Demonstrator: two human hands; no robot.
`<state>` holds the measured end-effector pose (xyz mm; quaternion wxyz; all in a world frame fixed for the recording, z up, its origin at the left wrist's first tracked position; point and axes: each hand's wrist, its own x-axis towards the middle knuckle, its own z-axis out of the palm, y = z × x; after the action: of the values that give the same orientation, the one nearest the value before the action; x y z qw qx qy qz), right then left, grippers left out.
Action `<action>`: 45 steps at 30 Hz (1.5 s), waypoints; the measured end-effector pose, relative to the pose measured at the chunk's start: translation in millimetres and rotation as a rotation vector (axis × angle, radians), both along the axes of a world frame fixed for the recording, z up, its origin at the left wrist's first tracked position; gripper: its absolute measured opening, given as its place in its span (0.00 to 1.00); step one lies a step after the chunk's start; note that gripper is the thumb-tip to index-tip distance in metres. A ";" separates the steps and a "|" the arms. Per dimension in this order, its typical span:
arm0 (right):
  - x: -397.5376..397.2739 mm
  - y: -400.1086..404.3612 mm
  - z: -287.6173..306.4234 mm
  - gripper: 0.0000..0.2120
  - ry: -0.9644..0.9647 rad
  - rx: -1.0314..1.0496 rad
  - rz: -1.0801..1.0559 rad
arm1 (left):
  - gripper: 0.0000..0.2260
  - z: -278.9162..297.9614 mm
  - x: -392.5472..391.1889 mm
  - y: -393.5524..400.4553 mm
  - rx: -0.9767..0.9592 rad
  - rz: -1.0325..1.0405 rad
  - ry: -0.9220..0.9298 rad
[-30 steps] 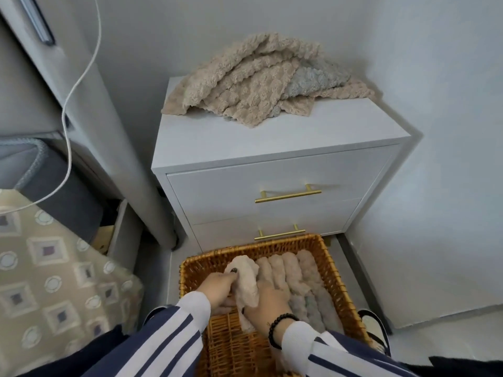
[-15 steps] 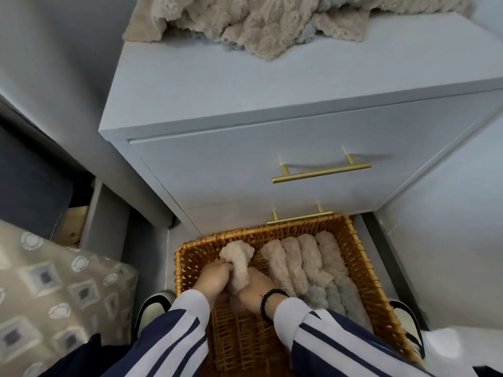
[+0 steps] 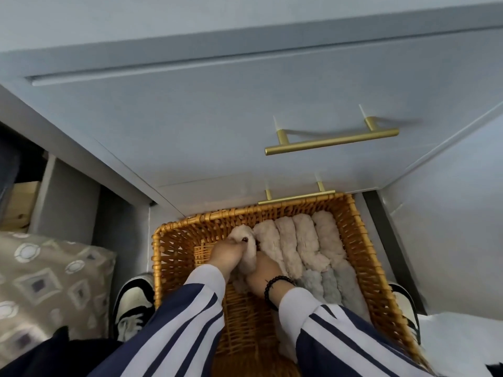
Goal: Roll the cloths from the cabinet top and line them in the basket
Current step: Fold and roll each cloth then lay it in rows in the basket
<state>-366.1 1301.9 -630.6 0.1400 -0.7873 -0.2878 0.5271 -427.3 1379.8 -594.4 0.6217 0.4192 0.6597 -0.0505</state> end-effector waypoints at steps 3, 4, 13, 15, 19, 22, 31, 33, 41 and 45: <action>5.5 -10.4 9.7 0.13 -0.020 0.026 -0.091 | 0.19 -11.2 3.8 2.5 0.029 -0.014 0.066; 7.6 -14.8 12.0 0.10 -0.034 0.047 -0.115 | 0.19 -15.1 5.8 2.4 0.046 -0.013 0.071; 15.2 -31.0 35.3 0.14 -0.354 0.106 -0.115 | 0.06 -24.1 15.4 -11.4 -0.006 0.056 -0.057; 16.8 -33.4 31.5 0.14 -0.350 0.101 -0.122 | 0.08 -26.6 15.2 -14.8 -0.004 0.065 -0.073; 18.0 -32.2 27.3 0.14 -0.342 0.091 -0.113 | 0.10 -29.7 15.2 -18.3 0.007 0.049 -0.082; 16.1 -29.8 27.1 0.16 -0.352 0.087 -0.091 | 0.10 -30.6 13.1 -17.7 0.004 0.053 -0.088; 20.1 -33.4 53.7 0.12 -0.237 0.088 -0.282 | 0.12 0.0 -6.4 -23.6 -0.030 0.132 -0.115; 25.6 -38.0 67.8 0.10 -0.215 0.108 -0.329 | 0.12 12.2 -13.7 -26.7 -0.021 0.151 -0.101; 33.4 -59.6 126.9 0.05 -0.248 0.169 -0.331 | 0.05 87.0 -27.2 -41.2 0.012 0.131 -0.183; 35.2 -65.7 166.6 0.06 -0.317 0.245 -0.262 | 0.05 136.1 -21.0 -45.6 0.051 0.110 -0.227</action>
<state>-330.9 1236.3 -464.0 0.2547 -0.8680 -0.2632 0.3353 -448.3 1334.2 -458.3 0.6833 0.4011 0.6082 0.0485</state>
